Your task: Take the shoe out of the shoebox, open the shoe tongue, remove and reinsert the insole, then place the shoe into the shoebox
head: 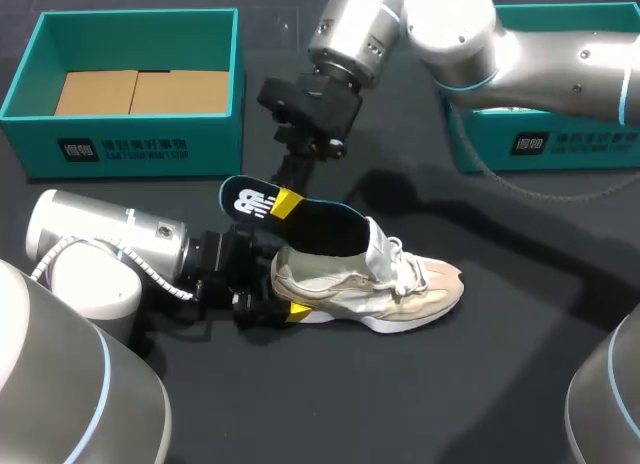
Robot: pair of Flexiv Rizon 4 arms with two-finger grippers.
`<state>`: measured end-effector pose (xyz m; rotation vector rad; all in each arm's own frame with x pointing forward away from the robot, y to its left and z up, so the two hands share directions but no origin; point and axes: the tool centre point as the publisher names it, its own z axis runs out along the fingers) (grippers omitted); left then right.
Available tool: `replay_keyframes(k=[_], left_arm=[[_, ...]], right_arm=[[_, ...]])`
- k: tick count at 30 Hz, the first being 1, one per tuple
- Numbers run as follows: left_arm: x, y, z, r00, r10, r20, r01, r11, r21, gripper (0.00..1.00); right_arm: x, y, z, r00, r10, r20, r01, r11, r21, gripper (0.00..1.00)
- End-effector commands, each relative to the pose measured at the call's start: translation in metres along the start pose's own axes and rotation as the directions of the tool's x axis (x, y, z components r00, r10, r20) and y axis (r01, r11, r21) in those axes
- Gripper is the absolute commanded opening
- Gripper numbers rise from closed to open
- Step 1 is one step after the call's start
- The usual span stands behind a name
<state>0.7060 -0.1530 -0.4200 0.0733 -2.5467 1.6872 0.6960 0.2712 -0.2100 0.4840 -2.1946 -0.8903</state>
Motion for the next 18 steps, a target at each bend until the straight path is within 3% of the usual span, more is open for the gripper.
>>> replay_keyframes(k=[1,11,13,16,18], left_arm=[[-0.001,0.001,0.001,1.0,0.0,0.0,0.0,1.0,-0.004,0.0],[-0.001,0.001,0.001,1.0,0.0,0.0,0.0,1.0,-0.004,0.0],[-0.001,0.001,0.001,1.0,0.0,0.0,0.0,1.0,-0.004,0.0],[-0.001,0.001,0.001,1.0,0.0,0.0,0.0,1.0,-0.004,0.0],[-0.001,0.001,0.001,1.0,0.0,0.0,0.0,1.0,-0.004,0.0]], right_arm=[[0.007,-0.008,-0.001,1.0,0.001,0.015,-0.001,1.0,-0.014,0.0],[0.007,-0.008,-0.001,1.0,0.001,0.015,-0.001,1.0,-0.014,0.0],[0.014,0.003,-0.01,0.999,-0.01,0.042,0.01,1.0,-0.018,0.0],[0.032,0.023,-0.027,0.995,-0.034,0.091,0.043,0.995,-0.091,0.0],[0.047,0.035,-0.038,0.993,-0.061,0.106,0.084,0.97,-0.227,0.0]])
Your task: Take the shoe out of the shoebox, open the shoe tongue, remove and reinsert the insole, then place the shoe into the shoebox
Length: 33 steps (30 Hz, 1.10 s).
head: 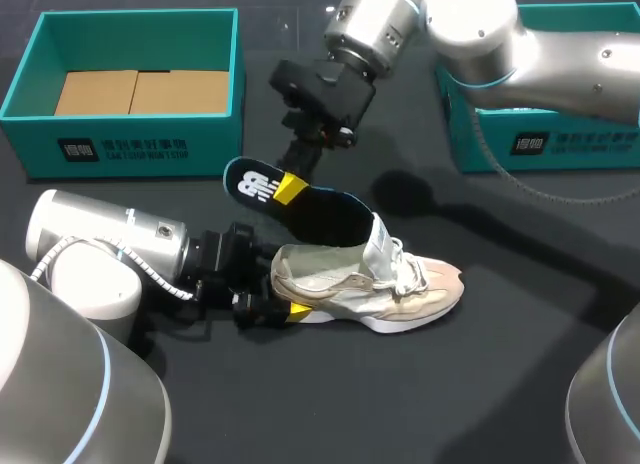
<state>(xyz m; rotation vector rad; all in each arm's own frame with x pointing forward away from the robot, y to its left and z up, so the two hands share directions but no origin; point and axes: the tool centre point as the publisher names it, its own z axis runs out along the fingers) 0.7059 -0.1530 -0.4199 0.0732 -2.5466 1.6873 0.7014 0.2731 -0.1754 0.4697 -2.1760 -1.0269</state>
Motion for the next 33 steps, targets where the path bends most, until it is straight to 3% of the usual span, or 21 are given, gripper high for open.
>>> replay_keyframes(k=[1,16,23,25,27,33], left_arm=[[-0.001,0.002,0.001,1.0,0.0,0.0,0.0,1.0,-0.004,0.0],[-0.001,0.002,0.001,1.0,0.0,0.0,0.0,1.0,-0.004,0.0],[-0.001,0.002,0.001,1.0,0.0,0.0,0.0,1.0,-0.004,0.0],[-0.001,0.002,0.001,1.0,0.0,0.0,0.0,1.0,-0.004,0.0],[-0.001,0.002,0.001,1.0,0.0,0.0,0.0,1.0,-0.004,0.0],[-0.001,0.002,0.001,1.0,0.0,0.0,0.0,1.0,-0.004,0.0]], right_arm=[[0.044,0.018,-0.023,0.996,-0.033,0.081,0.047,0.983,-0.18,0.0],[0.044,0.018,-0.023,0.996,-0.033,0.081,0.047,0.983,-0.18,0.0],[0.081,0.049,-0.047,0.985,-0.024,0.17,0.062,0.974,-0.219,0.0],[0.096,0.054,-0.057,0.983,0.043,0.176,0.02,0.939,-0.343,0.0],[0.113,0.057,-0.063,0.978,0.062,0.201,0.026,0.913,-0.406,0.0],[0.113,0.057,-0.063,0.978,0.062,0.201,0.026,0.913,-0.406,0.0]])
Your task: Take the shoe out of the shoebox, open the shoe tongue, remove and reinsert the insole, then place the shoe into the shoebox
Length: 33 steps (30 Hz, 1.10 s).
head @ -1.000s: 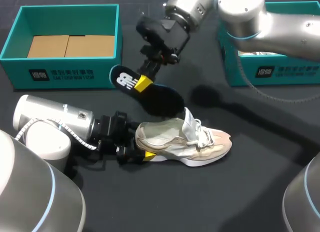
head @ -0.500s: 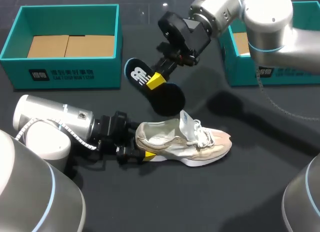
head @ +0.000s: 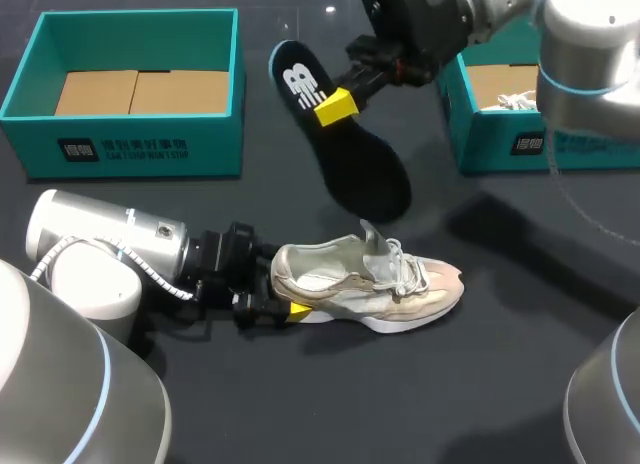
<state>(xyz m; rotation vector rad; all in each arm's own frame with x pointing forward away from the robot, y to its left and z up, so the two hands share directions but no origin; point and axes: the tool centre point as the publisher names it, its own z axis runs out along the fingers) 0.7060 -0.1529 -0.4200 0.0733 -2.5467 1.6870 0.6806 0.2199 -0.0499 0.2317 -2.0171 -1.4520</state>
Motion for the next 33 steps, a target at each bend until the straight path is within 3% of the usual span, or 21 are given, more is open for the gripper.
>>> replay_keyframes(k=[1,9,16,28,33], left_arm=[[-0.001,0.001,0.001,1.0,0.0,0.0,0.0,1.0,-0.004,0.0],[-0.001,0.001,0.001,1.0,0.0,0.0,0.0,1.0,-0.004,0.0],[-0.001,0.001,0.001,1.0,0.0,0.0,0.0,1.0,-0.004,0.0],[-0.001,0.001,0.001,1.0,0.0,0.0,0.0,1.0,-0.004,0.0],[-0.001,0.001,0.001,1.0,0.0,0.0,0.0,1.0,-0.004,0.0]], right_arm=[[0.016,-0.011,0.003,0.996,0.0,0.094,0.004,0.999,-0.045,0.0],[0.016,-0.011,0.003,0.996,0.0,0.094,0.004,0.999,-0.045,0.0],[0.058,-0.016,-0.031,0.973,0.029,0.228,0.016,0.981,-0.194,0.0],[0.058,-0.016,-0.031,0.973,0.029,0.228,0.016,0.981,-0.194,0.0],[0.075,-0.018,-0.042,0.912,0.168,0.374,-0.061,0.958,-0.281,0.0]])
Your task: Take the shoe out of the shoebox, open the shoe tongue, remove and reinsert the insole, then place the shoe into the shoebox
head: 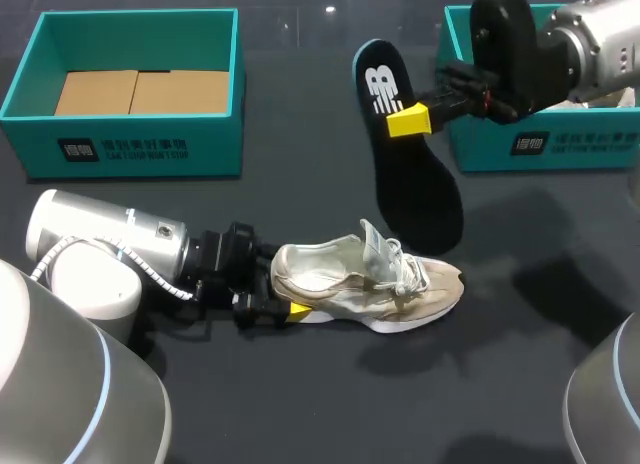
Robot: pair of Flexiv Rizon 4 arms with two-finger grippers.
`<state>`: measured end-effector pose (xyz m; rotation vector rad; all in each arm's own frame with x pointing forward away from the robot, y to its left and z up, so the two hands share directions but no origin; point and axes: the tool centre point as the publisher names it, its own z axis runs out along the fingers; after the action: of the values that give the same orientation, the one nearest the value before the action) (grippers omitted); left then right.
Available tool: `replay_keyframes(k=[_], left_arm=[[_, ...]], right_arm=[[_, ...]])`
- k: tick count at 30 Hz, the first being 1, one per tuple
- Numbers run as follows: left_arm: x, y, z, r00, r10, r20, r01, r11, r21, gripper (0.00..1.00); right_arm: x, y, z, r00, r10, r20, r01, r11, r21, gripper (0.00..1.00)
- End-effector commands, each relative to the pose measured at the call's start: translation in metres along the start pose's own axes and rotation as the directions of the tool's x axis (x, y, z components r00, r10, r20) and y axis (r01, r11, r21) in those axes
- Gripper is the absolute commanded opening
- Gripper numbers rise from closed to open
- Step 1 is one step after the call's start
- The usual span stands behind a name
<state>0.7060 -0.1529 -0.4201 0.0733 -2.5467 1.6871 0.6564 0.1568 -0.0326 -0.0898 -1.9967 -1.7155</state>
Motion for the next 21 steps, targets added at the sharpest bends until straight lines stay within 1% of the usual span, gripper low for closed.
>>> replay_keyframes(k=[1,2,15,17,21], left_arm=[[-0.001,0.001,0.001,1.0,0.0,0.0,0.0,1.0,-0.004,0.0],[-0.001,0.001,0.001,1.0,0.0,0.0,0.0,1.0,-0.004,0.0],[-0.001,0.001,0.001,1.0,0.0,0.0,0.0,1.0,-0.004,0.0],[-0.001,0.001,0.001,1.0,0.0,0.0,0.0,1.0,-0.004,0.0],[-0.001,0.001,0.001,1.0,0.0,0.0,0.0,1.0,-0.004,0.0]], right_arm=[[0.022,-0.005,-0.012,0.972,0.073,0.223,-0.057,0.995,-0.077,0.0],[0.028,-0.005,-0.016,0.96,0.092,0.264,-0.067,0.993,-0.101,0.0],[0.028,-0.005,-0.016,0.96,0.092,0.264,-0.067,0.993,-0.101,0.0],[0.035,-0.006,-0.022,0.945,0.093,0.314,-0.061,0.992,-0.109,0.0],[0.046,-0.01,-0.031,0.929,0.105,0.355,-0.066,0.991,-0.118,0.0]])
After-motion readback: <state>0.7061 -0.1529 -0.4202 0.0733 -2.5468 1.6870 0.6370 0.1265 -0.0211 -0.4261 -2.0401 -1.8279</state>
